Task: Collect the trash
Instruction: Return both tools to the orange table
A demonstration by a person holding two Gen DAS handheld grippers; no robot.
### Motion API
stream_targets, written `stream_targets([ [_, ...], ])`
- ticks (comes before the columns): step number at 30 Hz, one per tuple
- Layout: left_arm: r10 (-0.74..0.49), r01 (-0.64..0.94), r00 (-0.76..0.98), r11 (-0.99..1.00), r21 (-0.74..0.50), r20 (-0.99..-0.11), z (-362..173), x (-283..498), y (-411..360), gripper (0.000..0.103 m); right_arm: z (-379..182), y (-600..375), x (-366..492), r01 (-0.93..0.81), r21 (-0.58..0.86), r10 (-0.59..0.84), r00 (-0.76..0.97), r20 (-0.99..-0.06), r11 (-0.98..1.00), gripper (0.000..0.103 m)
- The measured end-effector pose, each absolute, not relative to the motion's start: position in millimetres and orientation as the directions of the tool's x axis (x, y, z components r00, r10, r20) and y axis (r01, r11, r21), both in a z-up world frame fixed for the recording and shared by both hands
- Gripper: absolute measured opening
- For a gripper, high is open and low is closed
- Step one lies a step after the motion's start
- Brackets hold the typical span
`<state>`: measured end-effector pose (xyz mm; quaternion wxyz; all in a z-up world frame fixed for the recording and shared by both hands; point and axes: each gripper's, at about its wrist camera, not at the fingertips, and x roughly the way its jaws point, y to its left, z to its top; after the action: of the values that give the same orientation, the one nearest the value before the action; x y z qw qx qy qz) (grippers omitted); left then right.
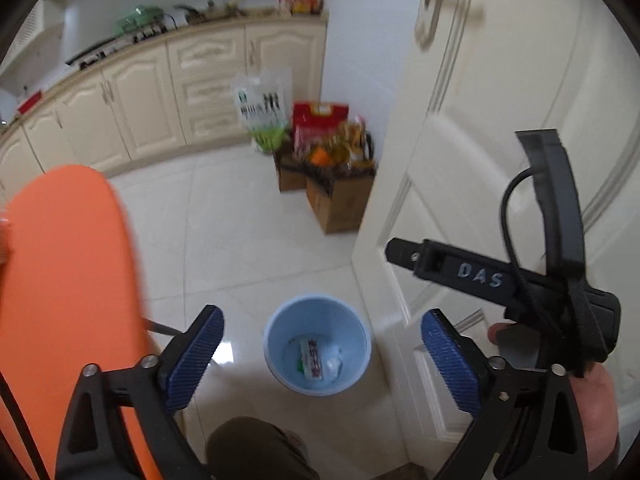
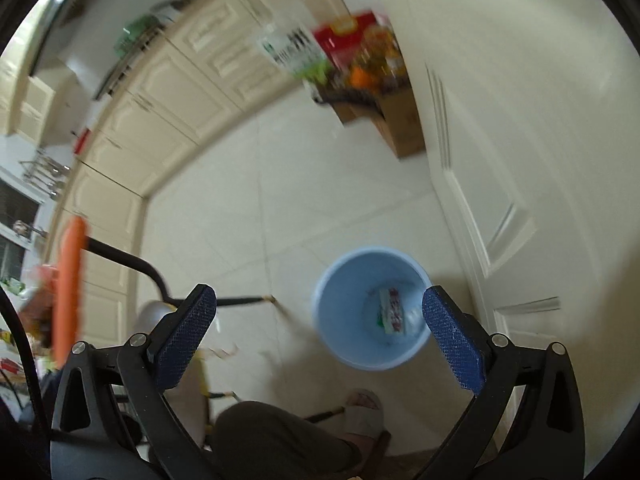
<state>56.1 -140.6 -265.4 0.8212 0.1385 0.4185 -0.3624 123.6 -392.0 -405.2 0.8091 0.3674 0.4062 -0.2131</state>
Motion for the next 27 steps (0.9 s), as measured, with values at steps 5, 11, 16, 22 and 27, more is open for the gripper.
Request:
stream_targets([
  [5,-0.509,0.675,0.492,0.736,-0.059,-0.706,-224,43,-73,0.102,-333,-343,126,0.57,0.416,-0.089,0.657,-0.749,0.708,0.103],
  [11,-0.484,0.577,0.619,0.814,-0.06,-0.619,-188,28,16,0.102,-250,-256,134,0.444,0.358,-0.113,0.742,-0.661,0.822,0.103],
  [16,-0.412,0.458,0.745,0.888,-0.047,-0.525,-167,6,86,0.102,-196,-169,144,0.312,0.274,-0.094,0.797,-0.596,0.91,0.103],
  [22,-0.295,0.311,0.845,0.95,-0.039,-0.445,-148,-23,152,0.102,-153,-67,153,0.164,0.163,-0.055,0.847,-0.529,0.973,0.103],
  [27,-0.175,0.181,0.898,0.983,-0.024,-0.404,-147,-56,187,0.102,-136,-4,158,0.079,0.109,-0.016,0.876,-0.482,0.991,0.103],
])
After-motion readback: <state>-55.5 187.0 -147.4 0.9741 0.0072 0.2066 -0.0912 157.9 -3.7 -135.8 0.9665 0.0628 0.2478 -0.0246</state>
